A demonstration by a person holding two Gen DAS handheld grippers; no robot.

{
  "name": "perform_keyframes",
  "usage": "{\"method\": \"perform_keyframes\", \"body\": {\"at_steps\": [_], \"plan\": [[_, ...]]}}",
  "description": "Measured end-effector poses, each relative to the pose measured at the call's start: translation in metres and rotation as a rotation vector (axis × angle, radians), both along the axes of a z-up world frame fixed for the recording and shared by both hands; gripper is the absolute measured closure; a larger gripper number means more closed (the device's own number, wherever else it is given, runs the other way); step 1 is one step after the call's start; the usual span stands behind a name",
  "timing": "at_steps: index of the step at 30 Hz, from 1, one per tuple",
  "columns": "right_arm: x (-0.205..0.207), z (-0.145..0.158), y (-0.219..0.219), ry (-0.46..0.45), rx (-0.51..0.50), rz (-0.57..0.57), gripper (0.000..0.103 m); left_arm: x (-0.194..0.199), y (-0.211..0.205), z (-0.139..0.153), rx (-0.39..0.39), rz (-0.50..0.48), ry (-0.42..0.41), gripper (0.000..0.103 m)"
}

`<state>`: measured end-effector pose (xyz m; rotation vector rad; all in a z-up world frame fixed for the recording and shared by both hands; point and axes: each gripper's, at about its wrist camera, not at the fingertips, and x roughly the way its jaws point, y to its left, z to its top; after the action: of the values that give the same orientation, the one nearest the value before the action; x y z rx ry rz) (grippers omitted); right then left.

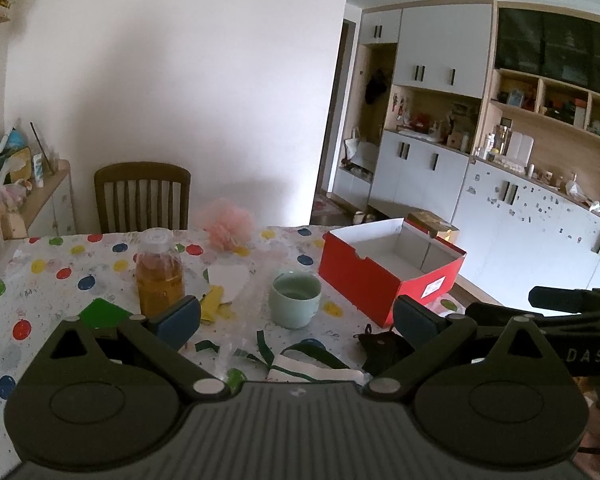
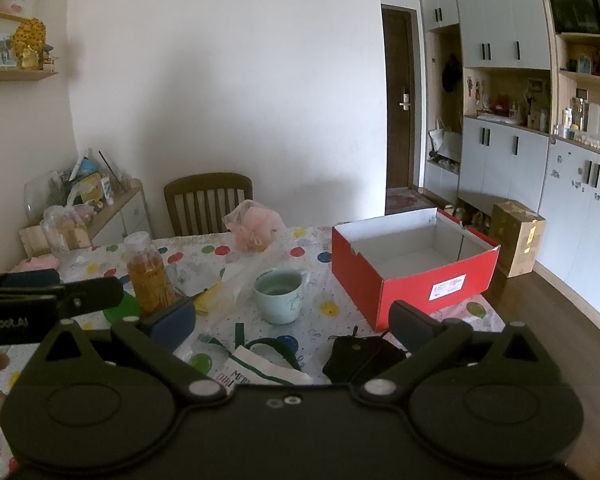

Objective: Organize soft objects

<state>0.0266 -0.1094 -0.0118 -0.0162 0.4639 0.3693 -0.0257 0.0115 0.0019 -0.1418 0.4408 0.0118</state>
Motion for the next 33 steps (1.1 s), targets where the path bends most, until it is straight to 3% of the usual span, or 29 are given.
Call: {"method": "perform_keyframes", "body": {"at_steps": [18,33], "plan": [[0.018,-0.012,-0.011,0.032,-0.026,-0.008,0.001,0.021,-0.014,-0.017,0.017,-0.05,0.034,0.0],[0.093,-0.087,-0.049,0.184,-0.171,0.032,0.007,0.077,-0.019,-0.104,0.043,-0.089,0.315,0.0]]}}
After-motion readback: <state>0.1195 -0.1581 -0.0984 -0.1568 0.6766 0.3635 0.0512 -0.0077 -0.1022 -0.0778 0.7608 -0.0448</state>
